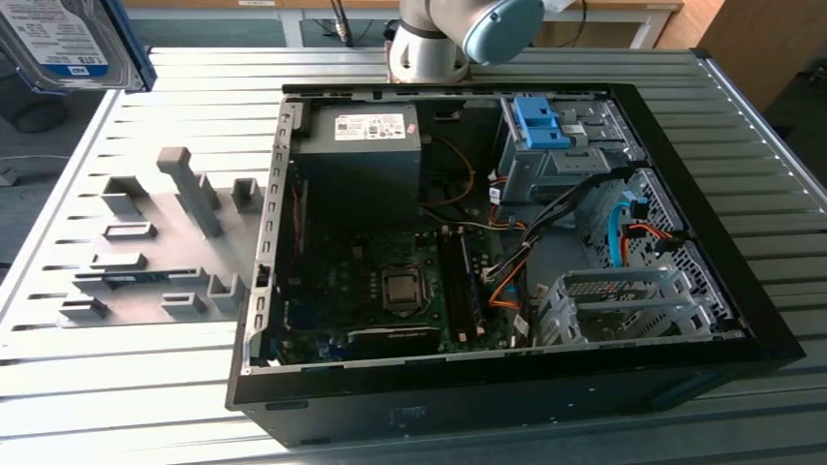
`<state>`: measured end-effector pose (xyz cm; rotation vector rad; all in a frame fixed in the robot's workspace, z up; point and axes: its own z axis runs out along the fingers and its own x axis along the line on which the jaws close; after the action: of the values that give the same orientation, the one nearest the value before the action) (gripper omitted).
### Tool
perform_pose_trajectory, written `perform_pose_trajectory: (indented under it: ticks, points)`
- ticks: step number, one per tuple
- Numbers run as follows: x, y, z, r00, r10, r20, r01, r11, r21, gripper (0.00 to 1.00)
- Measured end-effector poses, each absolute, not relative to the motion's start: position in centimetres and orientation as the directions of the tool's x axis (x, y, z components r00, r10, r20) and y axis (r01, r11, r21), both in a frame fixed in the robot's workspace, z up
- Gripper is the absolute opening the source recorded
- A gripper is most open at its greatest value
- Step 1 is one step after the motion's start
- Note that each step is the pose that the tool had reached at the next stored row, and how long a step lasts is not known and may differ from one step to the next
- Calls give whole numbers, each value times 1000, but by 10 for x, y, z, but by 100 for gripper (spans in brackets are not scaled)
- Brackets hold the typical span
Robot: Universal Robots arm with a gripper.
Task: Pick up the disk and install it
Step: 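Pick up the disk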
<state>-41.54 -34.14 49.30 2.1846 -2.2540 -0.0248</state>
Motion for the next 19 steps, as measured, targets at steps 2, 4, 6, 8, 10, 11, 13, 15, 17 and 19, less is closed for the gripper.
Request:
perform_pose_trajectory:
  ticks: [2, 4, 6, 8, 10, 11, 13, 15, 17, 19]
  points:
    - [-414, -341, 493, -31, -999, -9, -999, 31, 13, 36]
    - [-412, -341, 493, -31, -999, -9, -999, 31, 13, 36]
    - [-410, -341, 493, -31, -999, -9, -999, 31, 13, 36]
    - [-407, -341, 493, -31, -999, -9, -999, 31, 13, 36]
    - [-403, -341, 493, -31, -999, -9, -999, 31, 13, 36]
    - [-401, -341, 493, -31, -999, -9, -999, 31, 13, 36]
    - [-397, -341, 493, -31, -999, -9, -999, 31, 13, 36]
    - [-395, -341, 493, -31, -999, -9, -999, 31, 13, 36]
    - [-393, -341, 493, -31, -999, -9, -999, 31, 13, 36]
    - [-392, -341, 493, -31, -999, -9, -999, 31, 13, 36]
